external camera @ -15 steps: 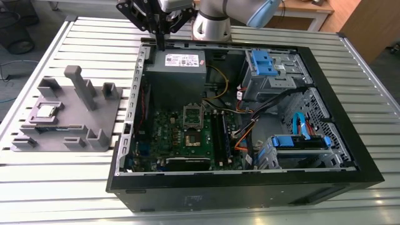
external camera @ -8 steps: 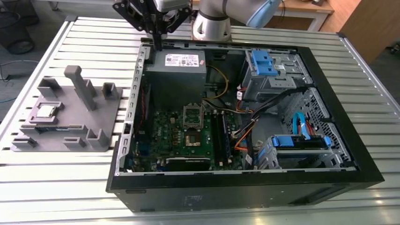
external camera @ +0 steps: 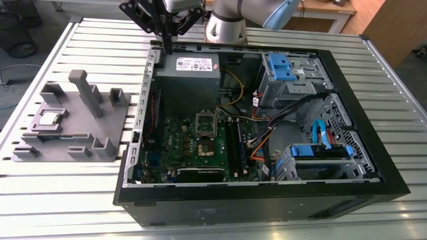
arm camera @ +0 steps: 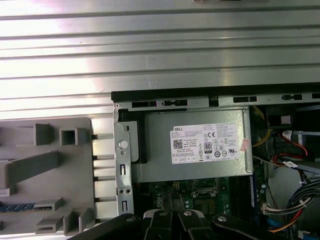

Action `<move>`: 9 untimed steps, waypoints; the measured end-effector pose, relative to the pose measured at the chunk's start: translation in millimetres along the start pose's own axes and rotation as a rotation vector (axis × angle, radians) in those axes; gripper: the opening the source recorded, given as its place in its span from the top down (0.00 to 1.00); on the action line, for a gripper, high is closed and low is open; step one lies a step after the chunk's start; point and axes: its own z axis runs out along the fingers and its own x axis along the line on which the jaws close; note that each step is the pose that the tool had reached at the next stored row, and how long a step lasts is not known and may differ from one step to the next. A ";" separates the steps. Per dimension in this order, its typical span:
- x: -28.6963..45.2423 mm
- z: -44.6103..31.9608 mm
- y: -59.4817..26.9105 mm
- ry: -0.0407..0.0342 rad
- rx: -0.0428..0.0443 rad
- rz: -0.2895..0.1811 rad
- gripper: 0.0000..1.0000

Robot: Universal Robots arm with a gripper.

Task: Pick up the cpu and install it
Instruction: 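Reach for the cpu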

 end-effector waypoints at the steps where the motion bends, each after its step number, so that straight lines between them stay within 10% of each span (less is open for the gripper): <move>1: 0.4 0.0 0.0 0.0001 0.0000 0.000 0.89; 9: 6.0 -0.3 -0.5 0.0000 0.0000 0.000 0.89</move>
